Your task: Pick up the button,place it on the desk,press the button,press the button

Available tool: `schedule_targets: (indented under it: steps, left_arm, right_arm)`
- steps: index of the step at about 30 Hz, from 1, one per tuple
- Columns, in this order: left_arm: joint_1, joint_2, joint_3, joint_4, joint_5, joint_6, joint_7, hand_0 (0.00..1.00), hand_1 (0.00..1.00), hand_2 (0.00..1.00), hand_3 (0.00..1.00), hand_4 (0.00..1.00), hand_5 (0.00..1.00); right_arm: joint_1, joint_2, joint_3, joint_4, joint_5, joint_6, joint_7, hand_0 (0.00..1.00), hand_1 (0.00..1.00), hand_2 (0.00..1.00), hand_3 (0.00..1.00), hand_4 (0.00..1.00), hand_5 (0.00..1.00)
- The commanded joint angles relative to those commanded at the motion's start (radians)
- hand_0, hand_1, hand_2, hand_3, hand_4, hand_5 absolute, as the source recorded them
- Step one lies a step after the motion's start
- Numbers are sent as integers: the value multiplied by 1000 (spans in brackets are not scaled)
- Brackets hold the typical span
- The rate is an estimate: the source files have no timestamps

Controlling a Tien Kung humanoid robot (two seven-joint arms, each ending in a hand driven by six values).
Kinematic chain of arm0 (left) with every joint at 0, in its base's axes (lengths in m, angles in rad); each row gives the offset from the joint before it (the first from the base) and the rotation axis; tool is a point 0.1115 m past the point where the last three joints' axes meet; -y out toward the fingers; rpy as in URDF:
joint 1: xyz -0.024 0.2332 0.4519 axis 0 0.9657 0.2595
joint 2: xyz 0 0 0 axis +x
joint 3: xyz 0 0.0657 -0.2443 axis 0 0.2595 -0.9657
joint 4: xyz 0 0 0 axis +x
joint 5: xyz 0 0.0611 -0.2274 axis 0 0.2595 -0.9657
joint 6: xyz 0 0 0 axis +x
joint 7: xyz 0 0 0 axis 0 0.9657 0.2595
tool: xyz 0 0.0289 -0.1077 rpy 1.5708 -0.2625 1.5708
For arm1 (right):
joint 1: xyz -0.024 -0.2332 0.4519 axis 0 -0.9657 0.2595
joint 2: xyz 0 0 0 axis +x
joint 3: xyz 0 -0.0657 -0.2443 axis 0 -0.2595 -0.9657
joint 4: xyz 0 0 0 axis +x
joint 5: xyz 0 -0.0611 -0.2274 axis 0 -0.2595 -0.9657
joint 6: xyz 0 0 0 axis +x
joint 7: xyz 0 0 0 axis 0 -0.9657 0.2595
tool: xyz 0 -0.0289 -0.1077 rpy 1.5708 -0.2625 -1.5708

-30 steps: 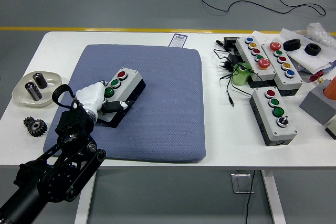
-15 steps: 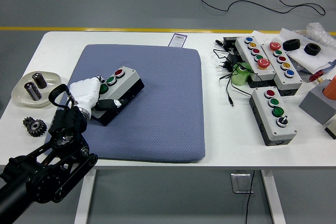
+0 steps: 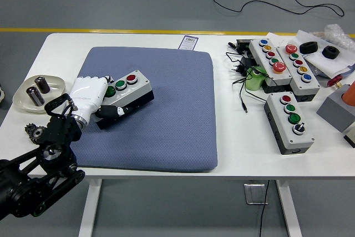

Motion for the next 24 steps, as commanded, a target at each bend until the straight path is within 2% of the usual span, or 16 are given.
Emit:
schedule_targets:
  steps: [7, 10, 17, 19, 24]
  left_arm:
    - [-13, 34, 45, 16, 0, 135, -131, 3, 2, 16, 217, 254, 2]
    - [-34, 51, 83, 18, 0, 185, -200, 6, 2, 14, 217, 256, 2]
    - [-94, 82, 180, 46, 0, 227, -299, 10, 2, 14, 217, 264, 2]
    - [-109, 87, 200, 55, 0, 228, -306, 10, 2, 14, 217, 264, 2]
    - [-139, 93, 231, 80, 0, 213, -372, 13, 2, 15, 219, 273, 2]
  right_arm:
    - [-1, 4, -5, 0, 1, 1, -2, 652, 652, 679, 595, 437, 296]
    - [-2, 4, -7, 0, 1, 2, -3, 653, 652, 679, 595, 437, 296]
    - [-2, 4, -10, 0, 1, 2, -4, 653, 652, 679, 595, 437, 296]
    - [-1, 4, -11, 0, 1, 3, -4, 653, 652, 679, 595, 437, 296]
    - [0, 4, -10, 0, -1, 2, -4, 653, 652, 679, 595, 437, 296]
